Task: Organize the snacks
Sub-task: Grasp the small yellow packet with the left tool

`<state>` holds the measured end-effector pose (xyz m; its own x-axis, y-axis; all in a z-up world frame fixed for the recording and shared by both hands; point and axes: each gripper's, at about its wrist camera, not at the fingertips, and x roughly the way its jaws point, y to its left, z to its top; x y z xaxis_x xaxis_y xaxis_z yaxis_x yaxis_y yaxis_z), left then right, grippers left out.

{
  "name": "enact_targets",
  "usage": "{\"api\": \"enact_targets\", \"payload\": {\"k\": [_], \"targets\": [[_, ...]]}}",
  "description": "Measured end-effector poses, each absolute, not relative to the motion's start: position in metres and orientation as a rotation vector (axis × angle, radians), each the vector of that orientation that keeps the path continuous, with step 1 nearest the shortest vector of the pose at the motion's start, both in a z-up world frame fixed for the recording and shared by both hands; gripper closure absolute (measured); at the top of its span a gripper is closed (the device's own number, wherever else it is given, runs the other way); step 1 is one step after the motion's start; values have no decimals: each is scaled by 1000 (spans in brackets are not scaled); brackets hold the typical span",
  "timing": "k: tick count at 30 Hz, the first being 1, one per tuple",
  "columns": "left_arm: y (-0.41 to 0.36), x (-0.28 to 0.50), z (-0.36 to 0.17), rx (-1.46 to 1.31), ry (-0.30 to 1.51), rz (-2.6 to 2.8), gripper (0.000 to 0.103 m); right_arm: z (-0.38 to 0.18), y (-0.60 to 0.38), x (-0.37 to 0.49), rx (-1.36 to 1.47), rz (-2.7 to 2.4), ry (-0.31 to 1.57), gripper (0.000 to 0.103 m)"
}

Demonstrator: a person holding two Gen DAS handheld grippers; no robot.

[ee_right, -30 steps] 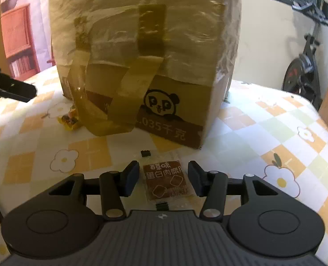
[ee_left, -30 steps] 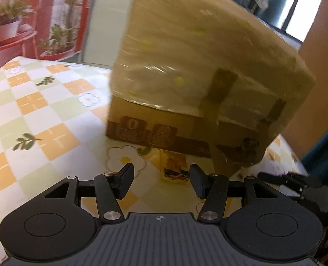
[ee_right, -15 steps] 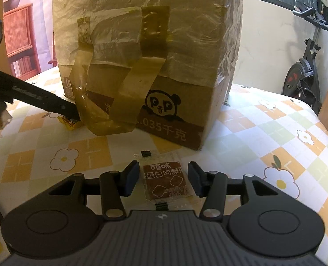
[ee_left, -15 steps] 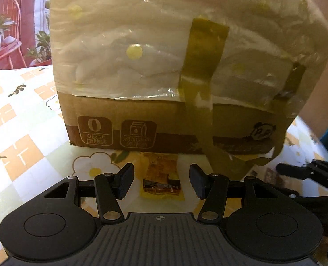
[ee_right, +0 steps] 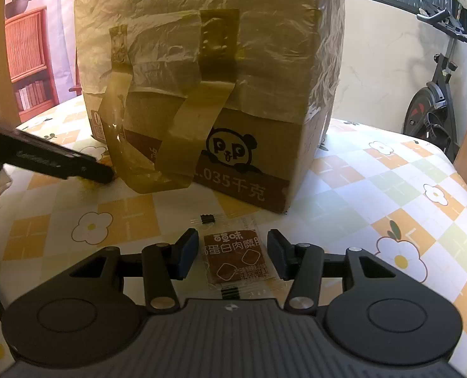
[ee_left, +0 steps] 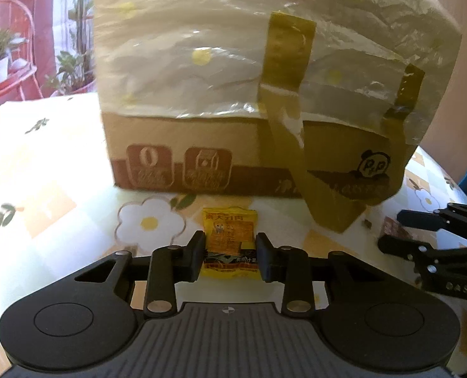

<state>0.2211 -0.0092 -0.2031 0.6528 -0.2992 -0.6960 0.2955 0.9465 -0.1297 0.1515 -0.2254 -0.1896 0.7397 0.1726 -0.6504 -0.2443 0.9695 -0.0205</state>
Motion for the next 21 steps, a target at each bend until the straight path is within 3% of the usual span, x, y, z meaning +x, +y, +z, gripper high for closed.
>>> {"api": "enact_targets", "payload": {"k": [21], "targets": [[-5,194,-208,11,745,-317,66,-190,-225,151,-106,229,701,51]]}}
